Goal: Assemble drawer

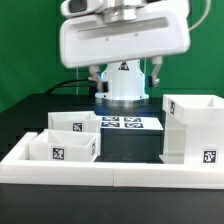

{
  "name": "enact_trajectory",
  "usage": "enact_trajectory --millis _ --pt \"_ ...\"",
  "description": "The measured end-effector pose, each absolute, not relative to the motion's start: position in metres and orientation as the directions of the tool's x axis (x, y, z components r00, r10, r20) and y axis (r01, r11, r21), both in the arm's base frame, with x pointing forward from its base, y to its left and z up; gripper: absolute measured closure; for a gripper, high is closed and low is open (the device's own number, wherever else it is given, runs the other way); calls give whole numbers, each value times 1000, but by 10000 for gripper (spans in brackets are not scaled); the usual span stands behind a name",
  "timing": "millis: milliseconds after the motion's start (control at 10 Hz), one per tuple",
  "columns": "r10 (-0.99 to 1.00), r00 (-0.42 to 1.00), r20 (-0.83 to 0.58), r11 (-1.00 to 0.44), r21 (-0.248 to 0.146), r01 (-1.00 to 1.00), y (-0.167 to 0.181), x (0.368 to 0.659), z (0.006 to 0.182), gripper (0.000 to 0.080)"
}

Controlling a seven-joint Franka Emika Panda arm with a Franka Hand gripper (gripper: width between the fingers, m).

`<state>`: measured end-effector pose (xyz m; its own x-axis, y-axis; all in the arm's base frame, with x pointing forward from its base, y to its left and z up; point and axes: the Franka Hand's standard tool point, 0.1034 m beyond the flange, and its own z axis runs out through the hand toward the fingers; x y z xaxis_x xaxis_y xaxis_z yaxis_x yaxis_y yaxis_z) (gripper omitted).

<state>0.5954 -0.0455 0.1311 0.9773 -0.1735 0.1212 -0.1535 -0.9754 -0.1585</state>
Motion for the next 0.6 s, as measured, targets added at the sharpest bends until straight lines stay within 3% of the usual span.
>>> enact_trajectory --millis 200,600 --pt "-144 981 131 -982 -137 -126 -67 593 118 151" --pt "-126 984 128 -986 -124 -110 -67 592 115 151"
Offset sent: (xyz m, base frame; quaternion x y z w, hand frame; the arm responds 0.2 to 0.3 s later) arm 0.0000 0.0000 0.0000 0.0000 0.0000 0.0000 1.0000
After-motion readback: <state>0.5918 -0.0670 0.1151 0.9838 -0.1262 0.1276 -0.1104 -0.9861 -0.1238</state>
